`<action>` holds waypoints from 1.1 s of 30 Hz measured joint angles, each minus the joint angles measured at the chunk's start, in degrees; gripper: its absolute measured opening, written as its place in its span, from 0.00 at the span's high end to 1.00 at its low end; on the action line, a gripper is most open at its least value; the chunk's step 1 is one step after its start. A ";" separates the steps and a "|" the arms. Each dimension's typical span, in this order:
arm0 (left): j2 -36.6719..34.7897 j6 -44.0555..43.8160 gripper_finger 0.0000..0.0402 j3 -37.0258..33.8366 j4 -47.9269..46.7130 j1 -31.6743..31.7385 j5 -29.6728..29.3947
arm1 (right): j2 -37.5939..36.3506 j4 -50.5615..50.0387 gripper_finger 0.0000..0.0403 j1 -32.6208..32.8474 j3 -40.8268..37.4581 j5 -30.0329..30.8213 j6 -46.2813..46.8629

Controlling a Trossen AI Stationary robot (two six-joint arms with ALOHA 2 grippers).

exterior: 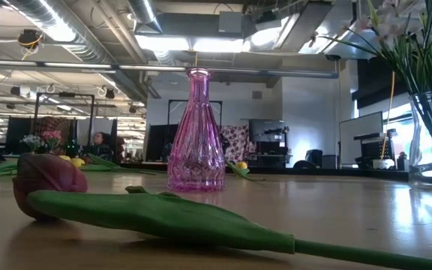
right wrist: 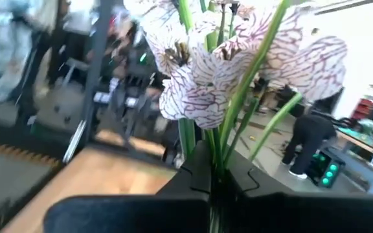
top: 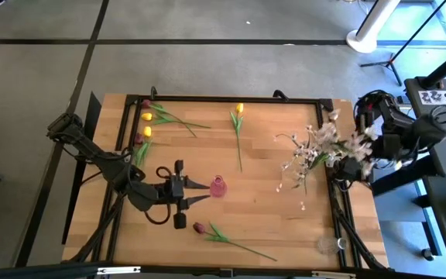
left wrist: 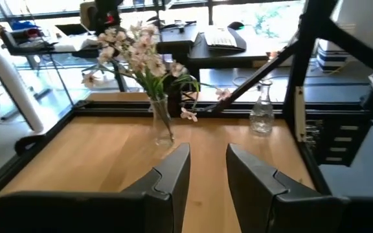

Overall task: Sort flowers into vase by color
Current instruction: Put the white flowers into the top transparent vase

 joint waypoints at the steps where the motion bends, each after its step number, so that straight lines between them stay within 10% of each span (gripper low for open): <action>1: 0.00 -0.13 0.76 0.00 -0.02 -0.29 0.00 | -0.41 -2.80 0.99 0.76 -0.01 0.05 1.94; 10: 0.00 -1.43 0.76 0.00 0.18 -0.76 -0.28 | -1.20 -7.47 1.00 1.50 -5.21 -0.90 8.88; 18: 0.00 -1.40 0.76 0.00 0.33 -0.75 -0.31 | -1.34 -7.03 1.00 1.50 -16.18 10.33 15.72; 33: 0.00 -1.37 0.76 0.00 0.33 -0.22 -0.33 | -0.60 3.85 1.00 -0.45 -17.46 17.61 7.82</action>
